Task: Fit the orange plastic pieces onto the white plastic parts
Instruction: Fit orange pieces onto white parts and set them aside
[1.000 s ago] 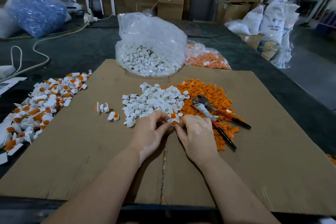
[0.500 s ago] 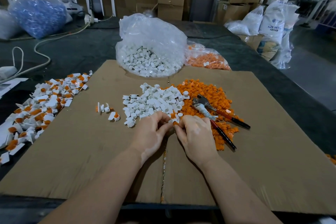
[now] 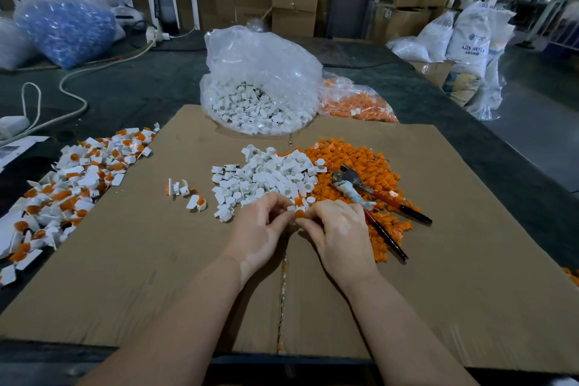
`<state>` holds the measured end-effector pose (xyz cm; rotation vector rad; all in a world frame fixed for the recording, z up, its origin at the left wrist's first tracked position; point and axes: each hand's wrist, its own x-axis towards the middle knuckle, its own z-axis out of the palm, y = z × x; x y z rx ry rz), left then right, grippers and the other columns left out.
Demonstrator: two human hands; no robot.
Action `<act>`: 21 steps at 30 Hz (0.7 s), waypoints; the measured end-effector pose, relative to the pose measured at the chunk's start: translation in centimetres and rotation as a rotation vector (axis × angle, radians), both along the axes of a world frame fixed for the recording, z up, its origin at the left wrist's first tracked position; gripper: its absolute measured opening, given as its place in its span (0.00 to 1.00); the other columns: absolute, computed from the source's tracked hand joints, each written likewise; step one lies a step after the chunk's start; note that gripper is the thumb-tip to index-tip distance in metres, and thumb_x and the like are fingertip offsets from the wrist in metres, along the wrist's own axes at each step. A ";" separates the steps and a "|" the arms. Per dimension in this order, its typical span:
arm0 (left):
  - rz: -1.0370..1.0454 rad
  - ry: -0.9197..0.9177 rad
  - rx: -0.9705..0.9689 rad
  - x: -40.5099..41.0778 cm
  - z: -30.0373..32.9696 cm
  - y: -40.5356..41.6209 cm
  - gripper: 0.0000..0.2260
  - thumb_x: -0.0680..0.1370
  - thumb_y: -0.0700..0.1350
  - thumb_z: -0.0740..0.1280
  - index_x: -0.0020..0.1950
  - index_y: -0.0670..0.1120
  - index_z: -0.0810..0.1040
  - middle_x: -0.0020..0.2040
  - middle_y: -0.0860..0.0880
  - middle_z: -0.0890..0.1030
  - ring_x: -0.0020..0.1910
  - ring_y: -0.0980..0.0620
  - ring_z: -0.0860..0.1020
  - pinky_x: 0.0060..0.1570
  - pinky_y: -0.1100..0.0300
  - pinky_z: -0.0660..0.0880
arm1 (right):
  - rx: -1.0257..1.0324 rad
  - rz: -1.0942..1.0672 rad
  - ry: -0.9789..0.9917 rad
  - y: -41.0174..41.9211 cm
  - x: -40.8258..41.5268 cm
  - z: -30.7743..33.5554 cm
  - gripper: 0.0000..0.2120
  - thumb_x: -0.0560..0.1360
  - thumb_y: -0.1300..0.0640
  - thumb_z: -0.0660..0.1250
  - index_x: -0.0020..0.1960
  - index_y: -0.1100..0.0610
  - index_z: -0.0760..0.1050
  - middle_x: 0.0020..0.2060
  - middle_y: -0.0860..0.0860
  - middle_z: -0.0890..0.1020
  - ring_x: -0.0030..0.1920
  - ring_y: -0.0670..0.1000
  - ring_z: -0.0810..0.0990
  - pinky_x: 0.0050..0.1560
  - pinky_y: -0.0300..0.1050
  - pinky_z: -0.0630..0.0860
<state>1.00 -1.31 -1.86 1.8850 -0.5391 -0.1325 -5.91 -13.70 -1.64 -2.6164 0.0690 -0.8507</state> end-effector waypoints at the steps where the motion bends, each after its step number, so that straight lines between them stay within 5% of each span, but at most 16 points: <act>1: -0.002 0.003 -0.003 0.0 0.0 0.0 0.02 0.76 0.40 0.66 0.45 0.46 0.76 0.35 0.52 0.76 0.34 0.59 0.73 0.35 0.73 0.67 | 0.008 0.001 -0.010 0.0 0.0 0.0 0.08 0.68 0.57 0.74 0.37 0.58 0.77 0.31 0.50 0.79 0.35 0.52 0.77 0.42 0.48 0.68; 8: 0.009 0.046 -0.054 0.0 0.3 0.1 0.03 0.76 0.38 0.66 0.44 0.45 0.77 0.33 0.51 0.75 0.31 0.60 0.71 0.33 0.73 0.66 | 0.032 0.053 -0.074 -0.1 -0.3 0.1 0.13 0.67 0.60 0.75 0.51 0.57 0.80 0.41 0.50 0.80 0.45 0.53 0.78 0.47 0.48 0.70; 15: 0.003 0.046 -0.053 0.0 0.2 0.0 0.05 0.75 0.38 0.67 0.43 0.48 0.77 0.32 0.52 0.76 0.29 0.65 0.73 0.32 0.74 0.66 | 0.012 0.060 -0.063 0.0 -0.2 0.6 0.08 0.67 0.62 0.74 0.47 0.58 0.82 0.39 0.52 0.81 0.42 0.55 0.79 0.43 0.52 0.72; 21: 0.024 0.018 -0.015 0.2 -0.2 0.0 0.03 0.74 0.42 0.70 0.43 0.49 0.77 0.34 0.52 0.76 0.34 0.57 0.73 0.33 0.72 0.67 | -0.019 0.068 -0.051 -0.1 -0.2 0.6 0.09 0.68 0.63 0.74 0.48 0.58 0.82 0.39 0.52 0.80 0.41 0.55 0.78 0.42 0.51 0.72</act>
